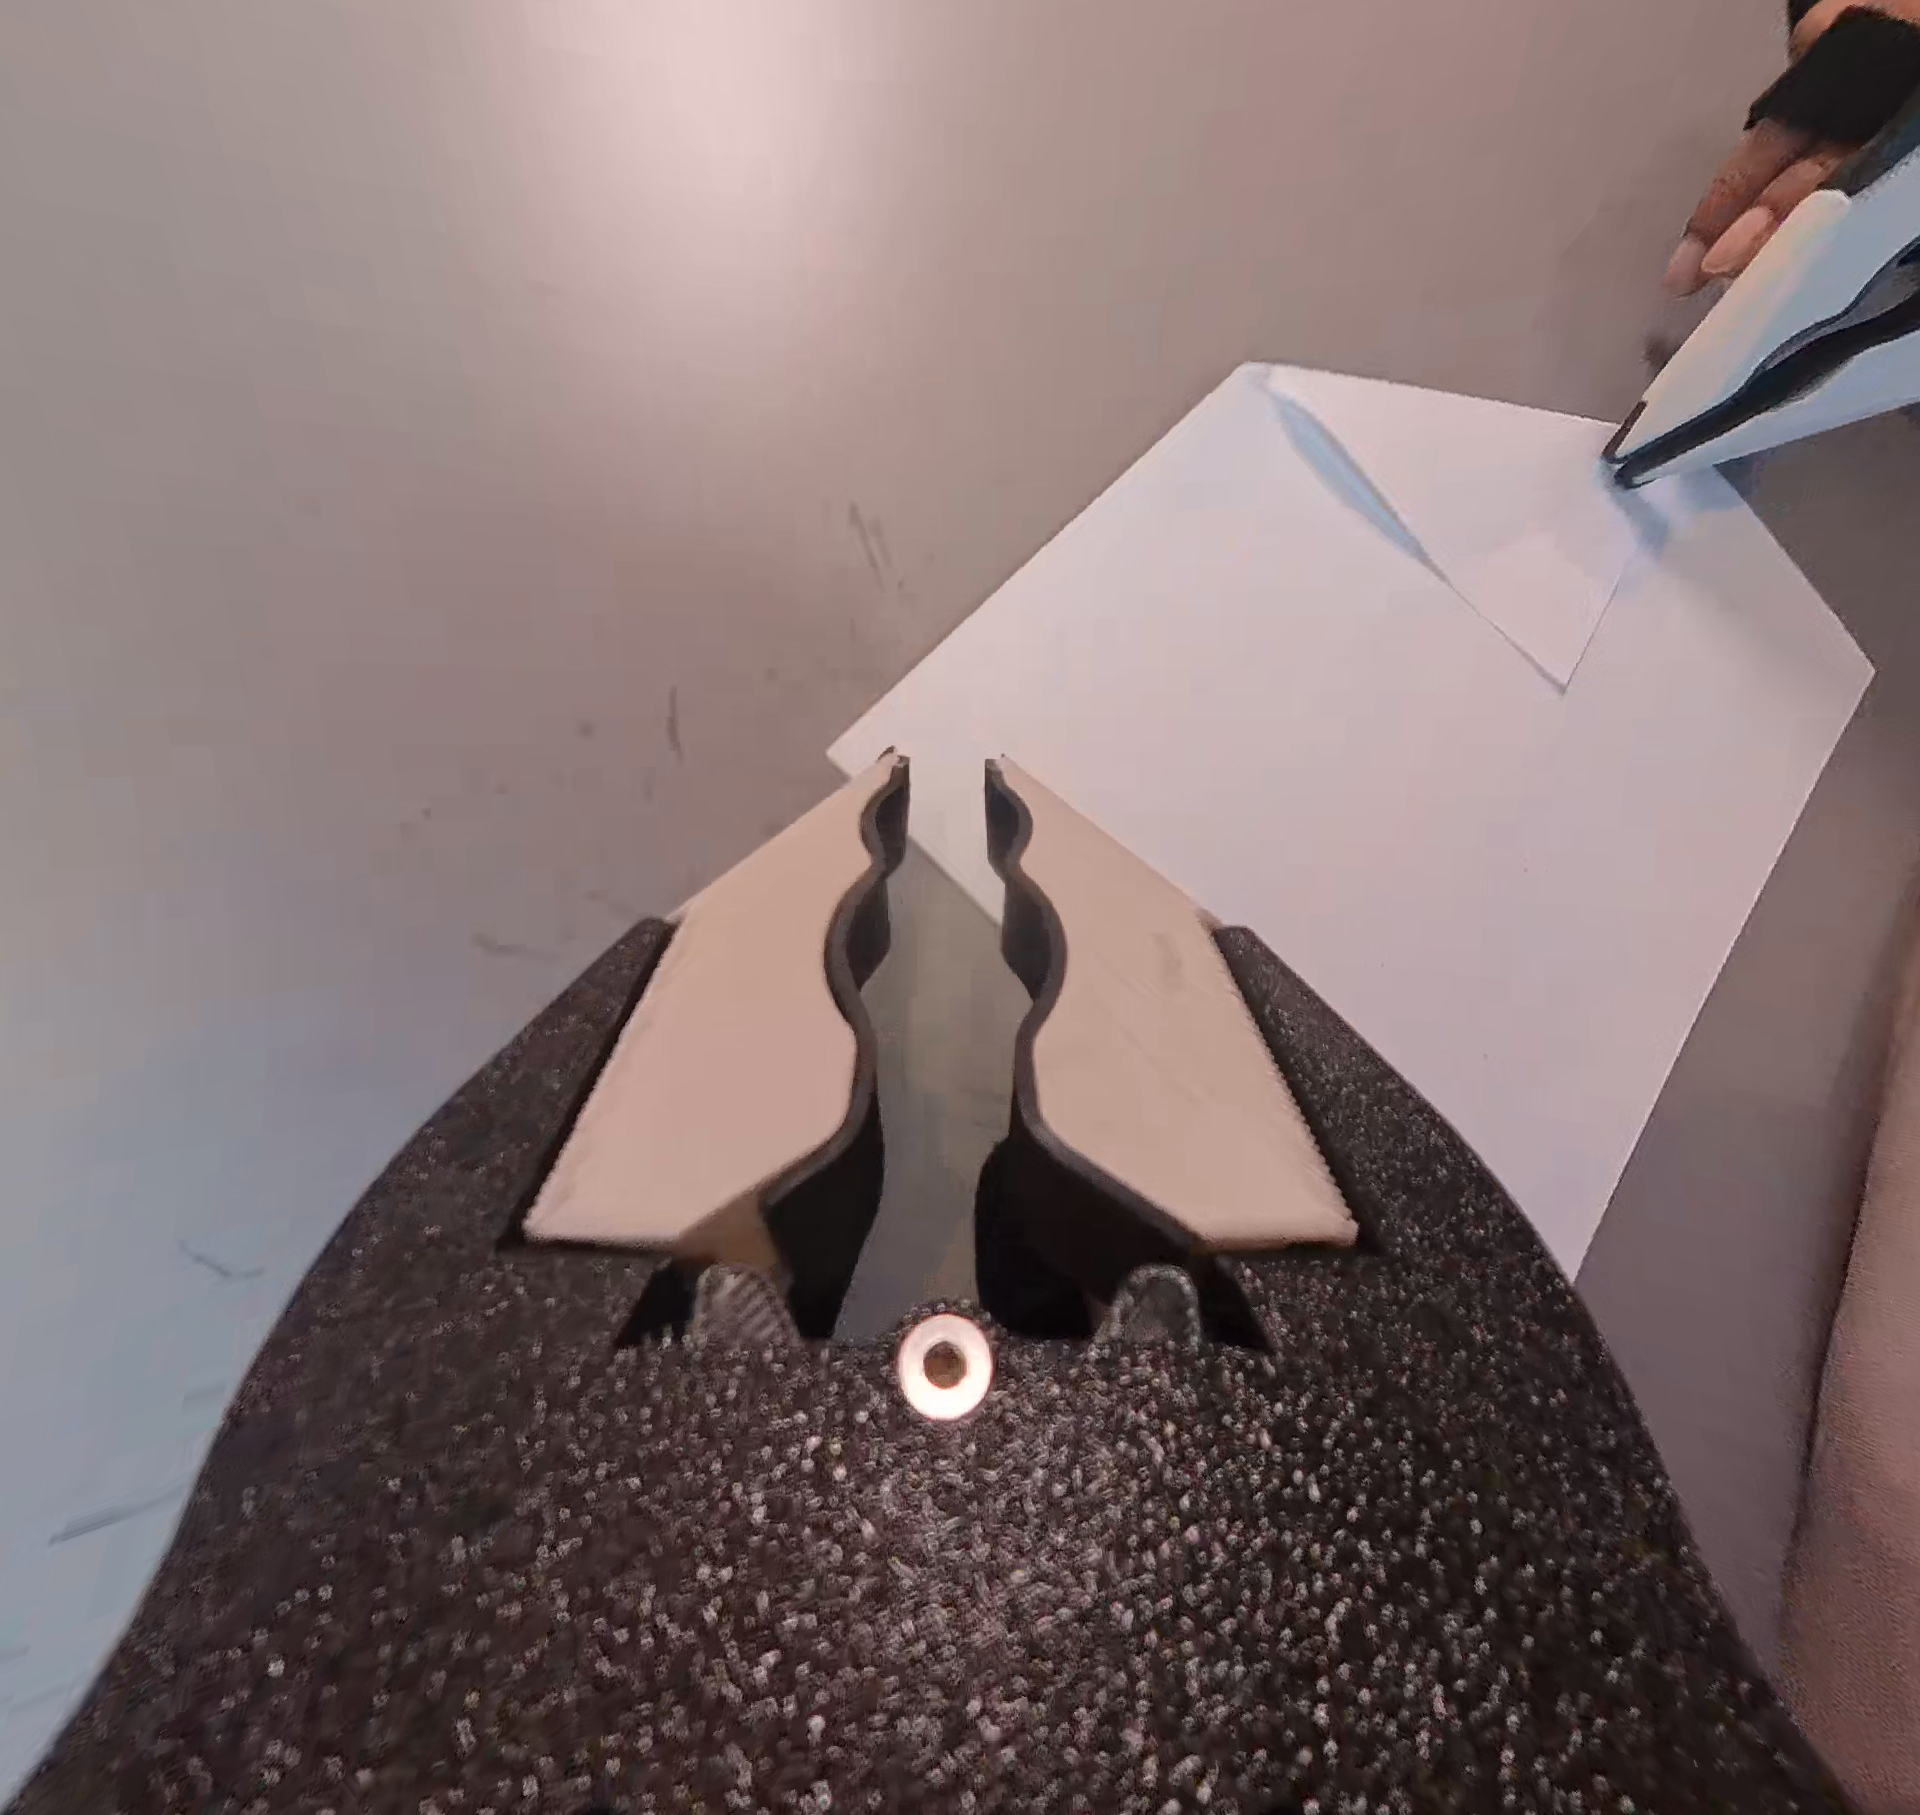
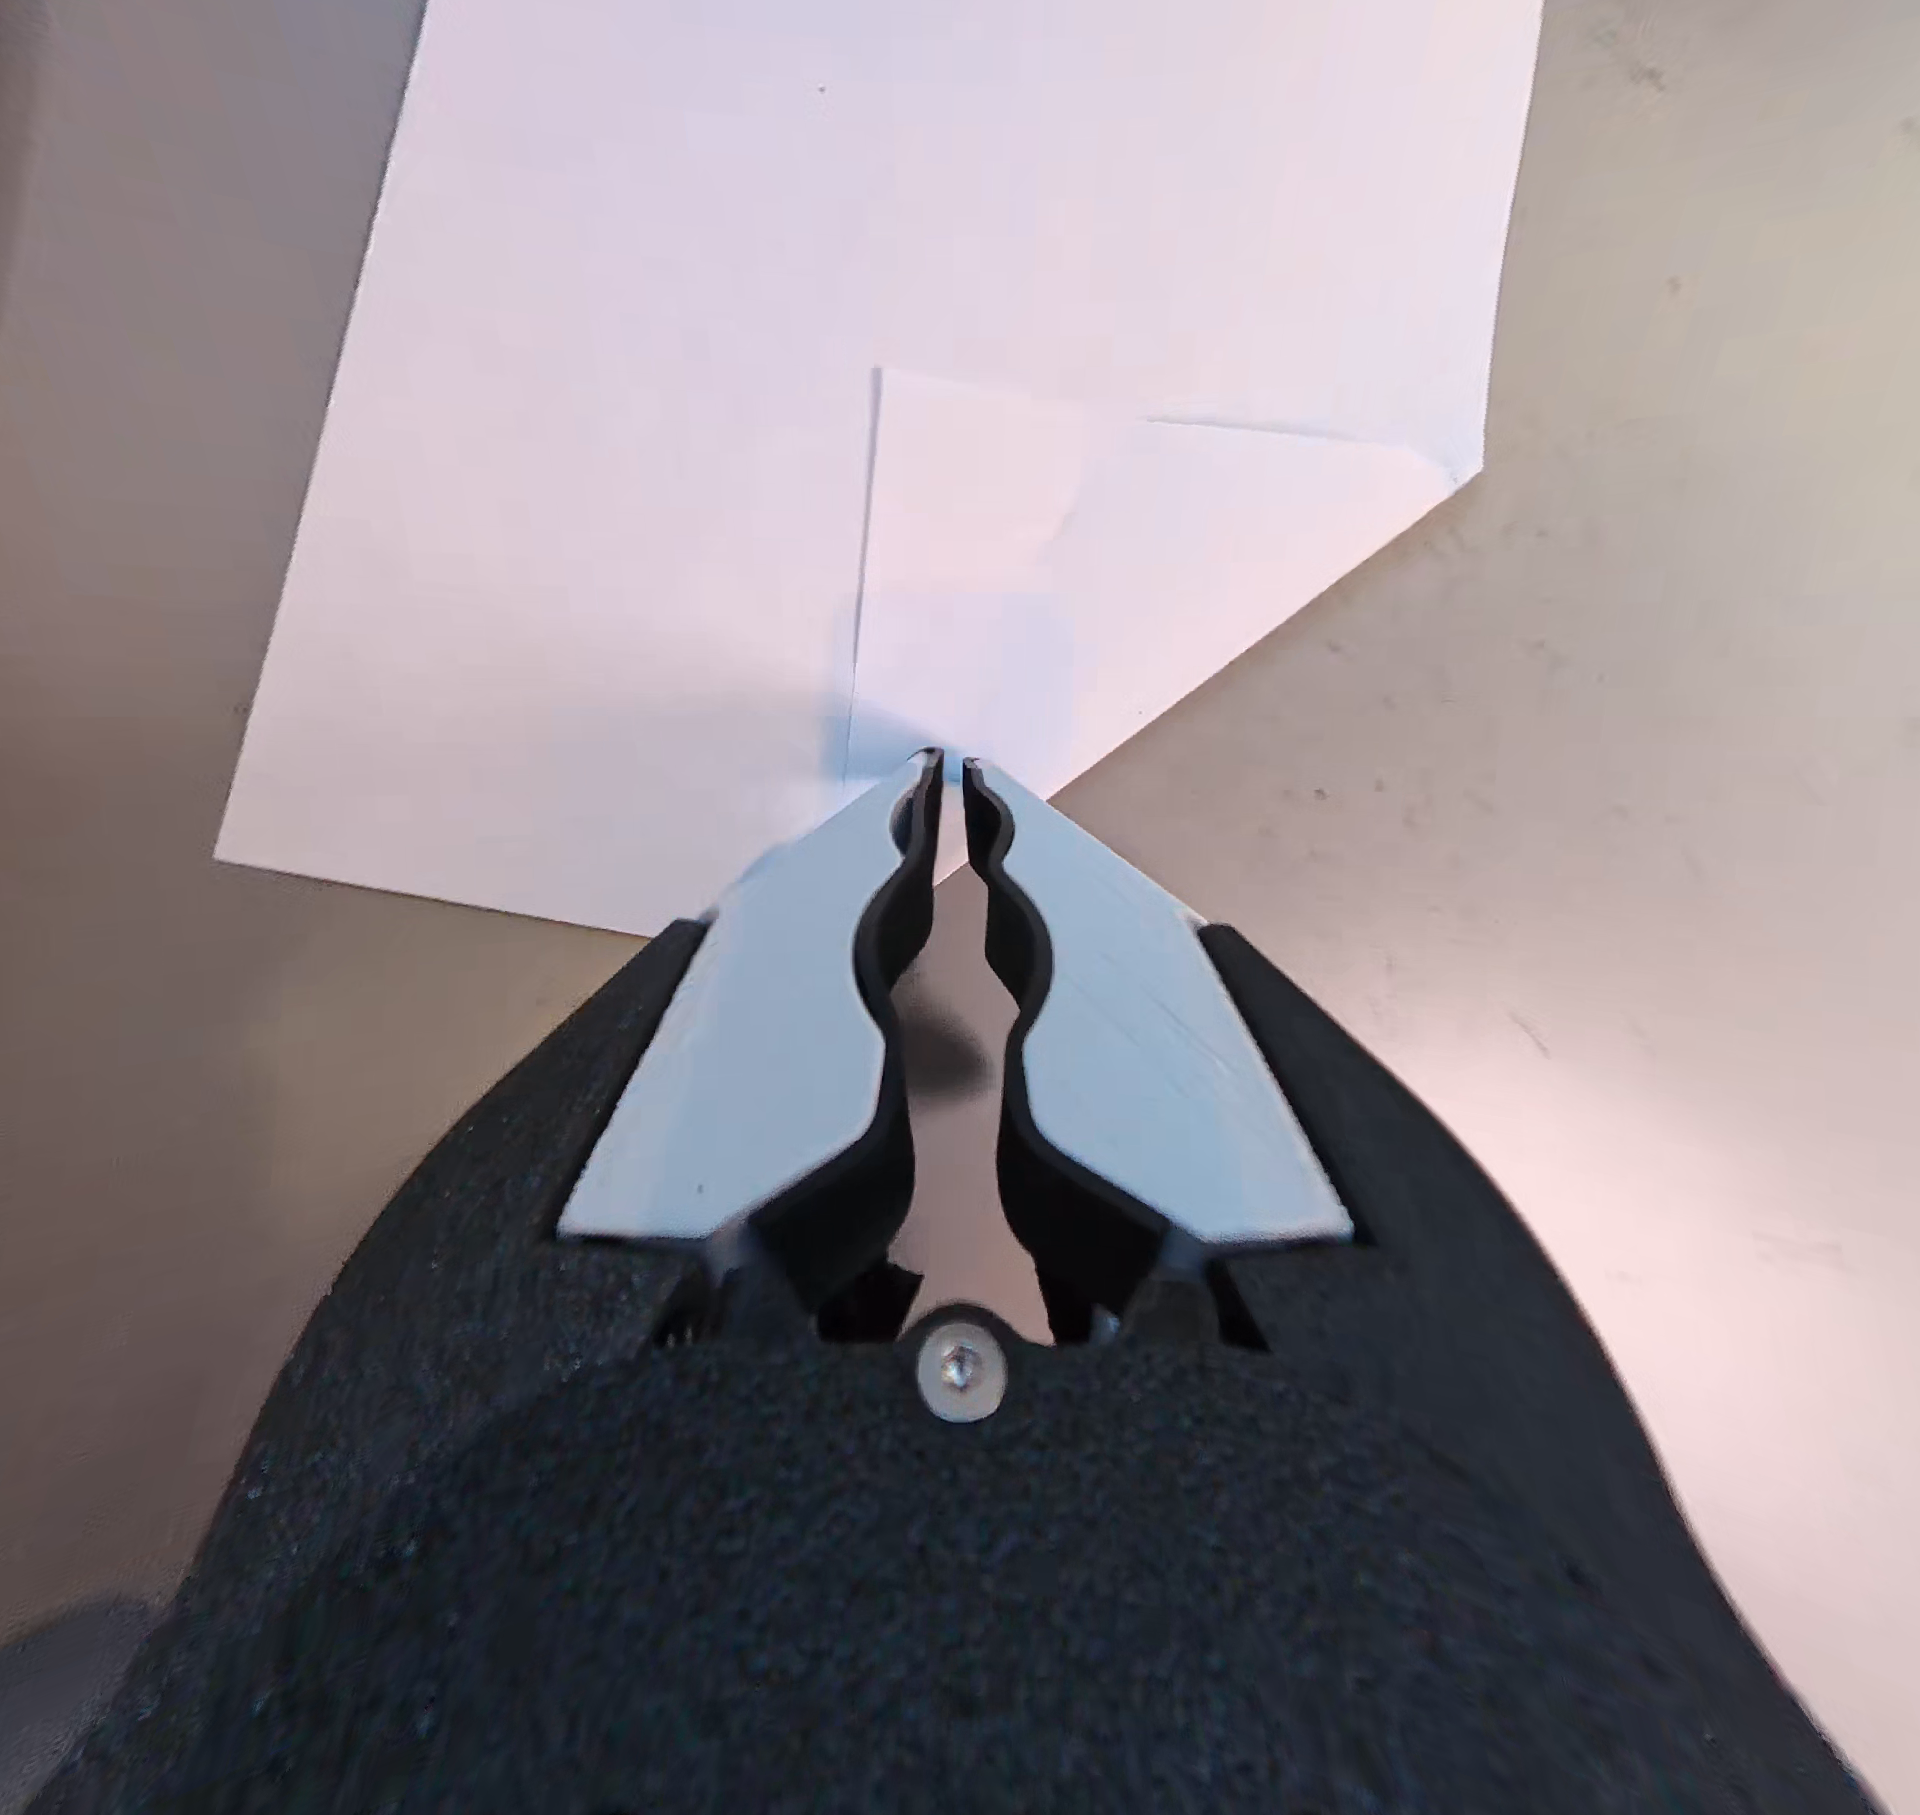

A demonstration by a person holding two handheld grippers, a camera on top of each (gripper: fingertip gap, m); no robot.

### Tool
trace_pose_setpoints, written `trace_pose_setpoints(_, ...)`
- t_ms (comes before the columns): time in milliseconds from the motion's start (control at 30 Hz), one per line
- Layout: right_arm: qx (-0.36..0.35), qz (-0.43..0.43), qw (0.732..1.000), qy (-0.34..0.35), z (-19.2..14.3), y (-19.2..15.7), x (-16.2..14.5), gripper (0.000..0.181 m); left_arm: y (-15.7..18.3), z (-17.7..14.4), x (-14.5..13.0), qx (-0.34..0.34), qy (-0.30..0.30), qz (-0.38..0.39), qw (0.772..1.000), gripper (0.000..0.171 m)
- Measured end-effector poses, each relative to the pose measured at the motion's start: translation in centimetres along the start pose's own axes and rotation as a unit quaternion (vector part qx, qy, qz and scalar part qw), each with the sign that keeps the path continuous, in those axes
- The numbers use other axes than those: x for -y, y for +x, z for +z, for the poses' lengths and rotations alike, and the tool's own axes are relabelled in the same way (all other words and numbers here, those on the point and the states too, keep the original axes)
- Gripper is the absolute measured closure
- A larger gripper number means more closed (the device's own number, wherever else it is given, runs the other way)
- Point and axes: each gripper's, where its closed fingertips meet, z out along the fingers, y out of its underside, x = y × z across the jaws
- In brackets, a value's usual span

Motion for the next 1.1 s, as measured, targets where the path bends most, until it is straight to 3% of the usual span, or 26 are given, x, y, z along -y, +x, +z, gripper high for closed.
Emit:
trace_pose_setpoints(133, 0.039, 0.013, 0.999, 0.031, -0.8, 1.3, 1.1, 0.171, 0.7, 0.6, -1.1, -0.031, 0.038, -0.042, 0.998, 0.140)
trace_pose_setpoints(267, -0.006, 0.120, 0.989, 0.090, -0.8, 4.9, 4.6, 0.160, 1.4, 1.1, -1.0, -0.010, 0.037, -0.031, 0.999, 0.135)
trace_pose_setpoints(367, -0.028, 0.166, 0.982, 0.085, 1.5, 5.9, 4.8, 0.157, 2.2, 1.3, -1.4, -0.004, 0.020, -0.018, 1.000, 0.138)
trace_pose_setpoints(467, -0.038, 0.135, 0.989, 0.040, 3.7, 5.8, 3.2, 0.156, 3.9, 1.1, -1.9, -0.052, 0.011, -0.024, 0.998, 0.143)
trace_pose_setpoints(633, 0.009, 0.101, 0.994, 0.044, 3.7, 5.9, 3.4, 0.156, 2.0, 0.1, -1.8, -0.022, 0.036, -0.058, 0.997, 0.140)
trace_pose_setpoints(767, 0.033, 0.048, 0.997, 0.052, 3.8, 5.7, 3.5, 0.160, 2.6, 0.5, -1.9, -0.017, 0.045, -0.061, 0.997, 0.131)
trace_pose_setpoints(900, 0.042, 0.015, 0.997, 0.066, 3.8, 5.5, 3.7, 0.164, 3.7, 0.8, -2.4, 0.014, 0.029, -0.013, 0.999, 0.110)
trace_pose_setpoints(1100, 0.029, -0.005, 0.996, 0.085, 3.8, 5.4, 3.7, 0.165, 4.2, 1.5, -3.0, 0.107, 0.002, 0.019, 0.994, 0.107)
